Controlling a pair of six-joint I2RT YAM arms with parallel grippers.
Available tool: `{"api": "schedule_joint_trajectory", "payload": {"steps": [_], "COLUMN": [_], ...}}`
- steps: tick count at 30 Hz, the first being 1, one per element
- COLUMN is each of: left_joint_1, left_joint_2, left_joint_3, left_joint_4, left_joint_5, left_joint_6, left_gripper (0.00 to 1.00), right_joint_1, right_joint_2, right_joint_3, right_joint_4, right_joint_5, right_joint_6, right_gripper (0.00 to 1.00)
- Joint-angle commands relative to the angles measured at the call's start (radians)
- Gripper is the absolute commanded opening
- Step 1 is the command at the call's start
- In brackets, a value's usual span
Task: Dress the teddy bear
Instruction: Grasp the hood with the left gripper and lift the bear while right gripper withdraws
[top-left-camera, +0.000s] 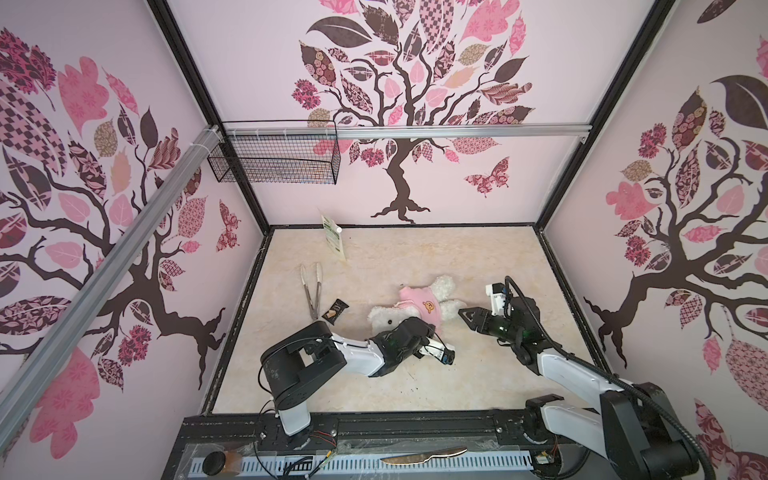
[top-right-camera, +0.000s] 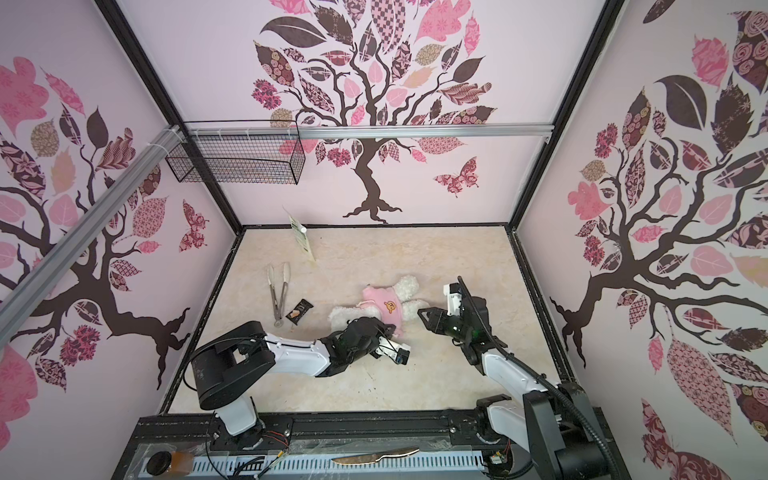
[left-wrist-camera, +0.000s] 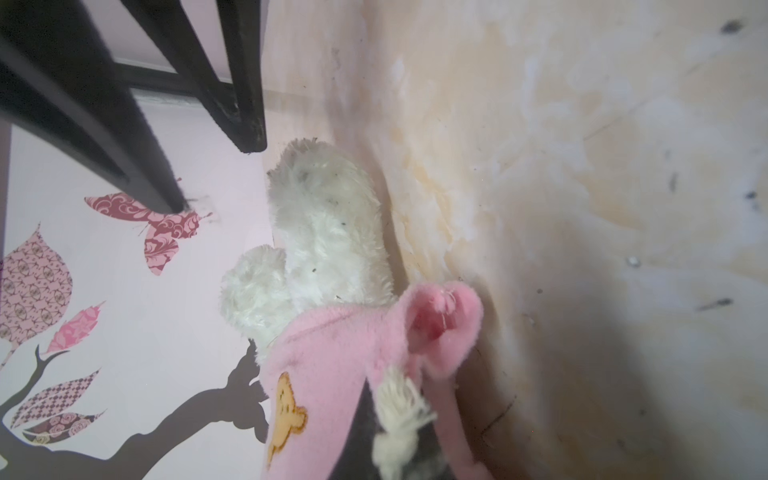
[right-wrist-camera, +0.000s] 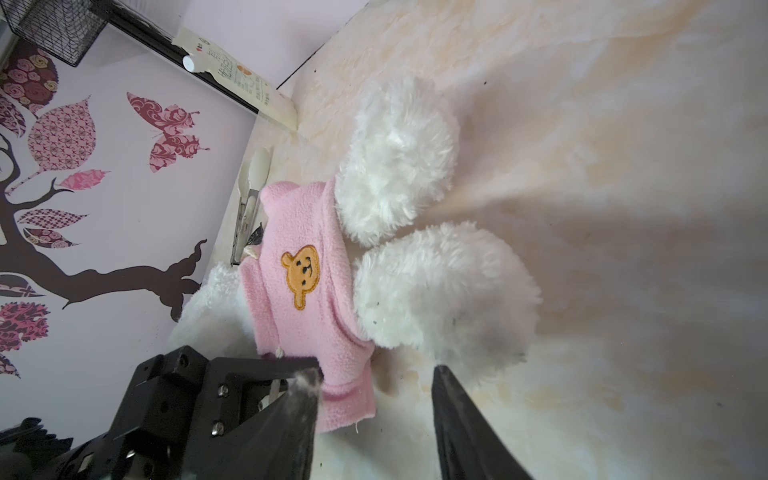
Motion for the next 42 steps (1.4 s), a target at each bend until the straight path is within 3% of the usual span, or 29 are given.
{"api": "schedule_joint_trajectory", "payload": {"steps": [1,10,15,19,26,30,33,42], "left_joint_1": [0.021,0.139,0.258,0.358,0.548,0.609,0.609,0.578], "left_joint_2": [-0.097,-0.450,-0.638,-0.745,-0.870,-0.872,-0.871,-0.837], "left_joint_3": [-0.009,-0.030,-0.045,-0.047,-0.089,-0.070,-0.067,-0.051], "left_joint_4": [-0.037,-0.395,-0.486,-0.566,-0.527,-0.623,-0.649,-0.654], "left_joint_5": [0.068,0.301,0.499,0.684,1.056,1.236,1.318,1.394], "left_joint_6": [-0.162,-0.534,-0.691,-0.733,-0.838,-0.825,-0.797,-0.802], "left_gripper": [0.00,0.00,0.00,0.00,0.00,0.00,0.00,0.00], "right_joint_1": [-0.001,0.107,0.135,0.174,0.500,0.530,0.535,0.551], "right_joint_2": [-0.103,-0.414,-0.465,-0.414,-0.257,-0.176,-0.112,-0.078], "right_joint_3": [0.009,0.059,0.055,0.022,0.025,-0.007,0.005,-0.023], "right_joint_4": [-0.014,-0.128,-0.113,-0.033,0.079,0.267,0.300,0.368], "right_joint_5": [0.033,0.238,0.187,0.060,0.092,-0.049,-0.155,-0.150], "right_joint_6": [-0.042,-0.215,-0.230,-0.259,-0.491,-0.511,-0.546,-0.638], "right_gripper": [0.48,0.51,0.52,0.56,0.65,0.67,0.67,0.78]}}
